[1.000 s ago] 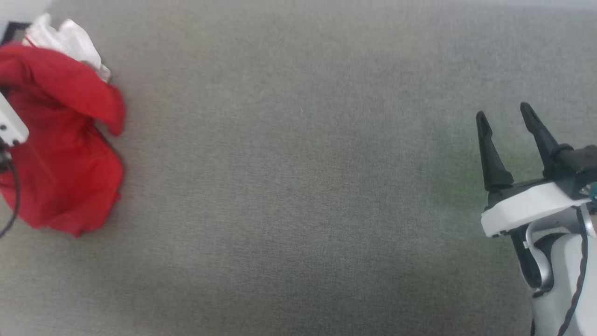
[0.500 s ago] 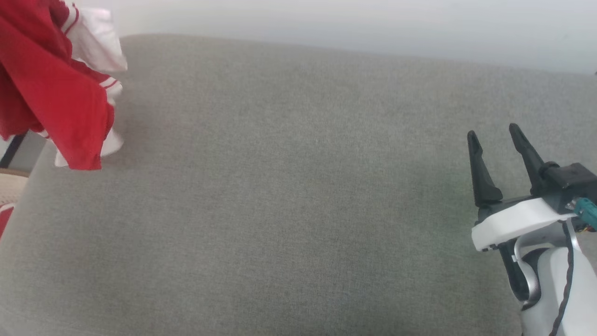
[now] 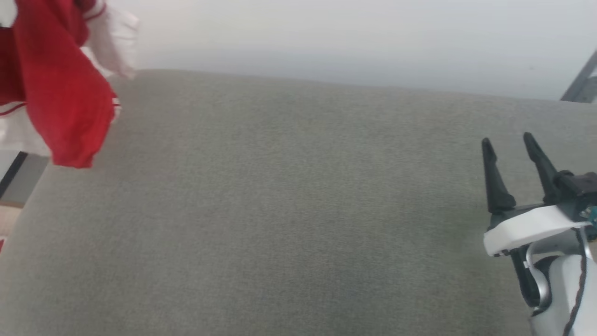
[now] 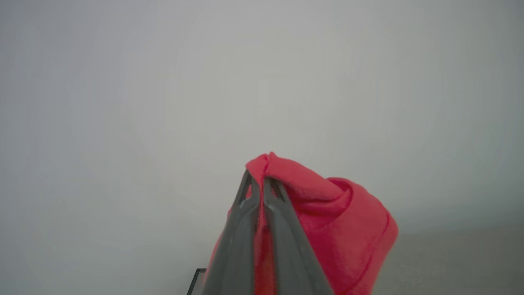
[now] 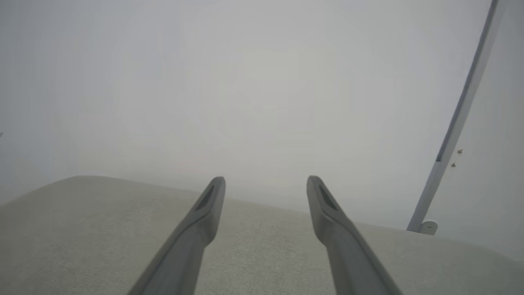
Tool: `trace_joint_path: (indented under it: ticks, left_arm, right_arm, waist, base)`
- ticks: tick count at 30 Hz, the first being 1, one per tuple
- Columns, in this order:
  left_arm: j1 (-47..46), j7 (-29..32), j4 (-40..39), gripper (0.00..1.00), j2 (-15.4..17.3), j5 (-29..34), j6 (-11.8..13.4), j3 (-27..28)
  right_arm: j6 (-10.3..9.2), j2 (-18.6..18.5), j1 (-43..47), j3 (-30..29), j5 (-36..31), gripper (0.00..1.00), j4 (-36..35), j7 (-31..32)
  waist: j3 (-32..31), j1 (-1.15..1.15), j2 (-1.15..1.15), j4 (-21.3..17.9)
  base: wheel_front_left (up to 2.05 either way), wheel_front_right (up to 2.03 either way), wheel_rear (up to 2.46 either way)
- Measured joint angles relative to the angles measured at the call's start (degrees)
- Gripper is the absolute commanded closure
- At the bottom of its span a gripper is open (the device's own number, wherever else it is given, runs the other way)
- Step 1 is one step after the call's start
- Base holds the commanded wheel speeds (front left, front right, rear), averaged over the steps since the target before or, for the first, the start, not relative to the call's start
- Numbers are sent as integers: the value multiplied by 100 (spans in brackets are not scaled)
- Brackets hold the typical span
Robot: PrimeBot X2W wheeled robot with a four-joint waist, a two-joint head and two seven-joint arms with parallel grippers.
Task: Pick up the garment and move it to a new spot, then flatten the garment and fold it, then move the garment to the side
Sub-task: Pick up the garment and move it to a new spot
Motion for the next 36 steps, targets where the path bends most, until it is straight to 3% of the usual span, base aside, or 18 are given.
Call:
trace_joint_path:
  ticks: [10, 20, 27, 36]
  left_arm:
    - [610, 862, -1798, 100, -194, -285, 305, -147]
    - [970, 1362, -3012, 100, -756, -499, 560, -587]
    - [1388, 1572, -3259, 100, -1094, -504, 722, -1000]
    - [2468, 1782, -2808, 100, -1188, -664, 904, -1357]
  right_arm:
    - [0, -65, -10, -353, -58, 0, -123, 13]
    - [0, 36, -52, -746, -149, 0, -179, -45]
    - [0, 203, -52, -811, -146, 0, -90, -183]
    - [0, 355, -66, -720, -126, 0, 211, -388]
  waist:
    - [-51, 0, 0, -631]
    - [155, 0, 0, -1460]
    - [429, 0, 0, -1845]
    - [741, 0, 0, -2036]
  base:
    - [0, 0, 0]
    - [0, 0, 0]
    - [0, 0, 0]
    - [0, 0, 0]
